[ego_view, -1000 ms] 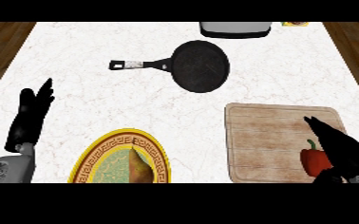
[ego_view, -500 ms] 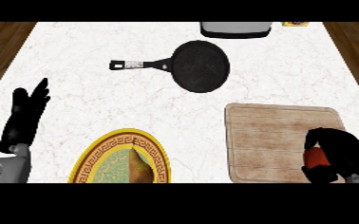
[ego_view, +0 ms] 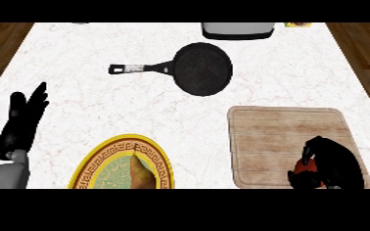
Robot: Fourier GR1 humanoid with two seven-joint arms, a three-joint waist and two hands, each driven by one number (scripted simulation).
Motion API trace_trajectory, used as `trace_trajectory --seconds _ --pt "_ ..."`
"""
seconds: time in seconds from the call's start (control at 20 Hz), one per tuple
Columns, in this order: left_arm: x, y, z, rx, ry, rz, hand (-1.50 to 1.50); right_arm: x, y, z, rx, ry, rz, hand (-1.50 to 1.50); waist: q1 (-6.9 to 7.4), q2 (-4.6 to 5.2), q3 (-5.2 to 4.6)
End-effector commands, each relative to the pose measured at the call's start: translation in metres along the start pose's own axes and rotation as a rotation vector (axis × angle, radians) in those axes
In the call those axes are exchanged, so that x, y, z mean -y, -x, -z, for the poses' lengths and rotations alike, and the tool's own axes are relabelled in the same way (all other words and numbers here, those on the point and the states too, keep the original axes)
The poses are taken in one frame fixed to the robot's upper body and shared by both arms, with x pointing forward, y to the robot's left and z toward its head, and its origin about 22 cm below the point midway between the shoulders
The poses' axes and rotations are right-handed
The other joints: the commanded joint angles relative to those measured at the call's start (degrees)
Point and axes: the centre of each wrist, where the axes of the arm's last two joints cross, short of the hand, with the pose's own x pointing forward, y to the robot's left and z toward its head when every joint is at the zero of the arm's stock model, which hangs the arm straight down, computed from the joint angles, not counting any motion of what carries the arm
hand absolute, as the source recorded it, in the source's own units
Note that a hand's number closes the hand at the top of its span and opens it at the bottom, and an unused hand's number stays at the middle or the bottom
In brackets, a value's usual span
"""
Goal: Pick the bell pepper from the cutting board and place it in the pan
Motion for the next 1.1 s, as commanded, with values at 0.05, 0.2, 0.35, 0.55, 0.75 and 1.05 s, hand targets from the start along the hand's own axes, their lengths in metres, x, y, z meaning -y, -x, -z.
trace_trajectory --seconds 0.05,0.2,0.35,0.55,0.75,1.05 --pt "-0.006 0.01 -0.003 -0.025 -0.016 0.006 0.0 -0.03 -0.038 -0.037 -0.336 -0.005 0.22 1.5 -1.5 -0.34 0.06" --pt "-0.007 0.009 -0.003 -0.018 -0.008 0.007 0.0 -0.014 -0.067 -0.065 -0.348 0.175 0.294 1.5 -0.51 -0.5 0.03" --pt "-0.001 0.003 -0.001 0.001 0.006 0.012 0.0 0.007 -0.095 -0.083 -0.303 0.451 0.285 1.5 0.6 -0.48 -0.09" --pt "0.006 -0.008 0.003 0.016 0.022 0.011 0.0 0.024 -0.128 -0.113 -0.234 0.644 0.317 1.5 1.18 -0.1 0.08" --pt "0.014 -0.003 0.003 0.014 0.03 0.015 0.0 0.02 -0.151 -0.133 -0.218 0.677 0.307 1.5 1.76 0.39 0.19" --pt "0.014 -0.006 -0.001 0.044 0.048 0.027 0.0 0.049 -0.171 -0.101 -0.234 0.725 0.39 1.5 3.42 0.72 0.37"
